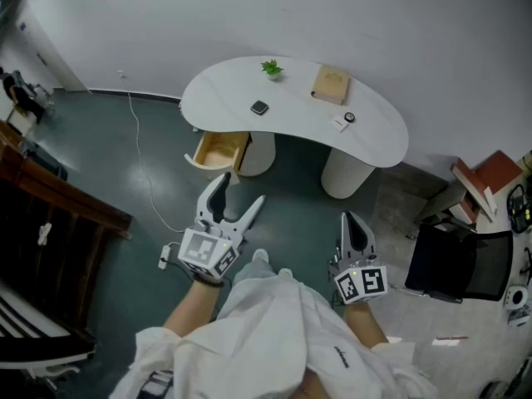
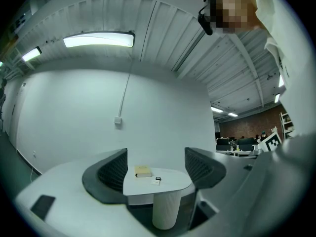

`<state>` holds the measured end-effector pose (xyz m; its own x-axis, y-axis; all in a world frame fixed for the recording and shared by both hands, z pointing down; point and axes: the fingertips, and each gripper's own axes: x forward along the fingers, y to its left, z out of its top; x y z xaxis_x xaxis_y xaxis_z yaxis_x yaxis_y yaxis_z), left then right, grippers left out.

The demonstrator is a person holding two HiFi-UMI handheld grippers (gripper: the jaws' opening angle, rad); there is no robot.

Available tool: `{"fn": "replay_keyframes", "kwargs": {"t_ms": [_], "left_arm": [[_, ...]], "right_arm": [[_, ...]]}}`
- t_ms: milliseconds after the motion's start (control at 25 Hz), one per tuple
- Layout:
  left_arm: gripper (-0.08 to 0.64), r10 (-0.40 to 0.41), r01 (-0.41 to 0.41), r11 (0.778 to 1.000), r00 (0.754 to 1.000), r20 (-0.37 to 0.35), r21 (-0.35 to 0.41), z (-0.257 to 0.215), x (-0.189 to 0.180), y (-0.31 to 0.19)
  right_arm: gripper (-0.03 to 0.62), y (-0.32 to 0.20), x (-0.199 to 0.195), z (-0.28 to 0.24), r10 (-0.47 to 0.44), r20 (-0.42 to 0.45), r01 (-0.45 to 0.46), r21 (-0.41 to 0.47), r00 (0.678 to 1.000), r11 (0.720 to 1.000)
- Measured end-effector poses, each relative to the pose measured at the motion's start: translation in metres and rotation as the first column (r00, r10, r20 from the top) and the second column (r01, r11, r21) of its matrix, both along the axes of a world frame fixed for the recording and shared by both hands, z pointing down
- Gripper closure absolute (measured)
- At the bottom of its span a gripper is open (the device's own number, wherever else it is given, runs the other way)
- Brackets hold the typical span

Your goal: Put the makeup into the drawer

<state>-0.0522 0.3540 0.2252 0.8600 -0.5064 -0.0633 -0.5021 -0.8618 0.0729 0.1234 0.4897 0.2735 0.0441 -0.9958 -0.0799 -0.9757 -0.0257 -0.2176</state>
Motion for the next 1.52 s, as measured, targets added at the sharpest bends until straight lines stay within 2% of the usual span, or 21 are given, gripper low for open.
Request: {"fn": "replay_keyframes", "kwargs": {"t_ms": [360,720,1120,1520], "left_arm": [[0.207,0.031,-0.031,0.999,0.999,-0.007,-0.018,0.010,0.029,-0.046],[0.209,0.066,-0.067,0.997,0.998,-0.021,-0.042,0.019,0.062,-0.142],[0.209,0.131,-0.129,0.990,0.991,0.032,-0.048,0.044,0.098,-0.250],[0.209,0.135,-0.128,0.988,0.988,0.079,-0.085,0.073,0.097,-0.352]], "right_arm": [[0.575,-0.042,0.019,0.006,0.018,-0.003,-0.018,-0.016,1.000,1.000],[0.575,-0.134,0.041,0.008,0.034,-0.021,-0.034,-0.038,0.999,0.999],[0.575,-0.244,0.060,0.014,0.083,-0.038,-0.085,-0.061,0.996,0.994],[0.575,-0.340,0.052,0.021,0.087,-0.045,-0.091,-0.103,0.995,0.991]]}}
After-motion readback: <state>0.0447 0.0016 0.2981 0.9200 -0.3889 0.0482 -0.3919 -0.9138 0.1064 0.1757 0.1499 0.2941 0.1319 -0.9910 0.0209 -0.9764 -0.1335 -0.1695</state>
